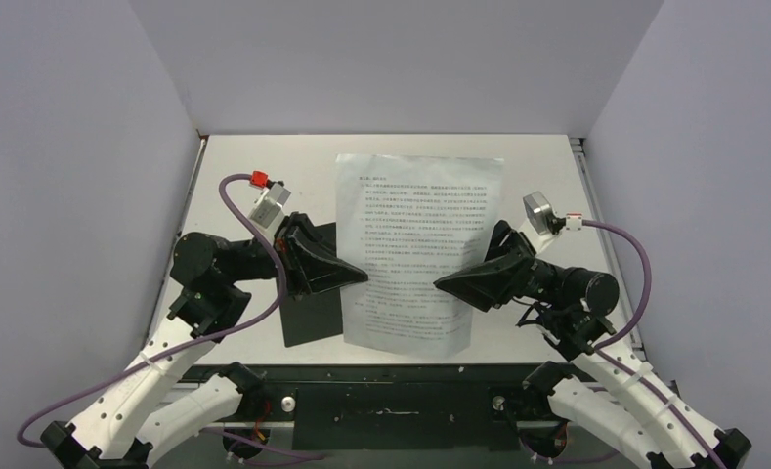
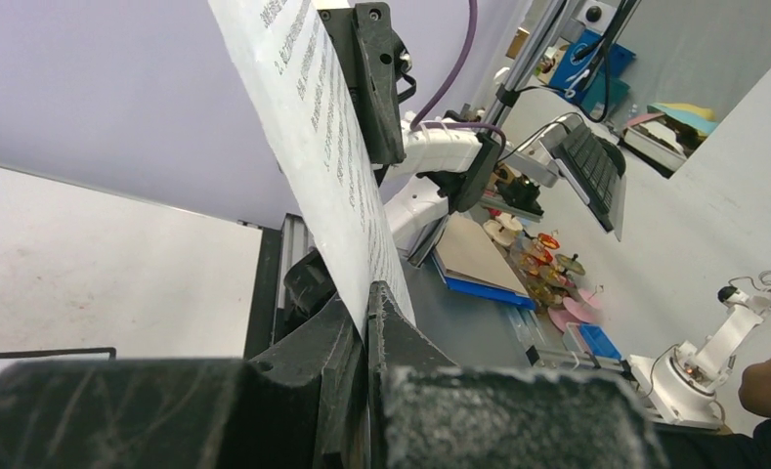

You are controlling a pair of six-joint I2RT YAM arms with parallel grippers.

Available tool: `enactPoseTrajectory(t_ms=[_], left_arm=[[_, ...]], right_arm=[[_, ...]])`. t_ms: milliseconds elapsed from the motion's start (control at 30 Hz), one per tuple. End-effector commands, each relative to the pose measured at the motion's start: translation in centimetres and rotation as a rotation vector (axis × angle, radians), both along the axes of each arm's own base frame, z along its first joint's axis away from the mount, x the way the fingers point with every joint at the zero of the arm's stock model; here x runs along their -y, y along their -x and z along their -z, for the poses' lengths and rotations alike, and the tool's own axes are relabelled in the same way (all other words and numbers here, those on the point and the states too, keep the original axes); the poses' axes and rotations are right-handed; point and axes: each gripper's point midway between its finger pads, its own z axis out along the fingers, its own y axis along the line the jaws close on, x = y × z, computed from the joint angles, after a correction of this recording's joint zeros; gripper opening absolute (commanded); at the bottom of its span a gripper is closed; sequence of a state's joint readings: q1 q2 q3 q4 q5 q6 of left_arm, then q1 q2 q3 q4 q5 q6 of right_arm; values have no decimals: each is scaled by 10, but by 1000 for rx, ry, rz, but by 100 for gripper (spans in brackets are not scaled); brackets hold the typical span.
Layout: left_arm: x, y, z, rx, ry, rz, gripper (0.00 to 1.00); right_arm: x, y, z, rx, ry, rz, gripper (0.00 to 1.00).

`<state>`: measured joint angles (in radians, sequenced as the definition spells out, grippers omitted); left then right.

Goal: Put the files into the folder

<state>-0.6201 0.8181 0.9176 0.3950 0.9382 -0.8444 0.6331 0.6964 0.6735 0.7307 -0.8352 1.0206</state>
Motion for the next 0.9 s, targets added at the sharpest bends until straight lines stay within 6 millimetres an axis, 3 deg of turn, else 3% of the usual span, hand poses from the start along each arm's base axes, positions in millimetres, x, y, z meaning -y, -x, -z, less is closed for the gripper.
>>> enactPoseTrajectory(t_ms=[0, 167, 333, 600, 667, 800, 867], left_arm=[[-8, 4, -20, 71, 34, -44, 0], [-9, 1, -16, 68, 20, -62, 0], [-7, -2, -12, 63, 12, -66, 0], [-4, -9, -4, 35, -3, -82, 0], [-3, -13, 0, 16, -6, -97, 8], [-1, -32, 12, -42, -25, -180, 36], [-1, -46, 21, -79, -45, -251, 46]], right_arm=[[2, 7, -9, 67, 21, 7, 33], [2, 6, -6, 72, 47, 24, 26], [1, 3, -5, 67, 61, 35, 6], [-1, -7, -4, 45, 67, 78, 5], [-3, -14, 0, 29, 88, 106, 5], [-9, -36, 16, -7, 186, 184, 5], [-11, -46, 25, -20, 239, 216, 5]])
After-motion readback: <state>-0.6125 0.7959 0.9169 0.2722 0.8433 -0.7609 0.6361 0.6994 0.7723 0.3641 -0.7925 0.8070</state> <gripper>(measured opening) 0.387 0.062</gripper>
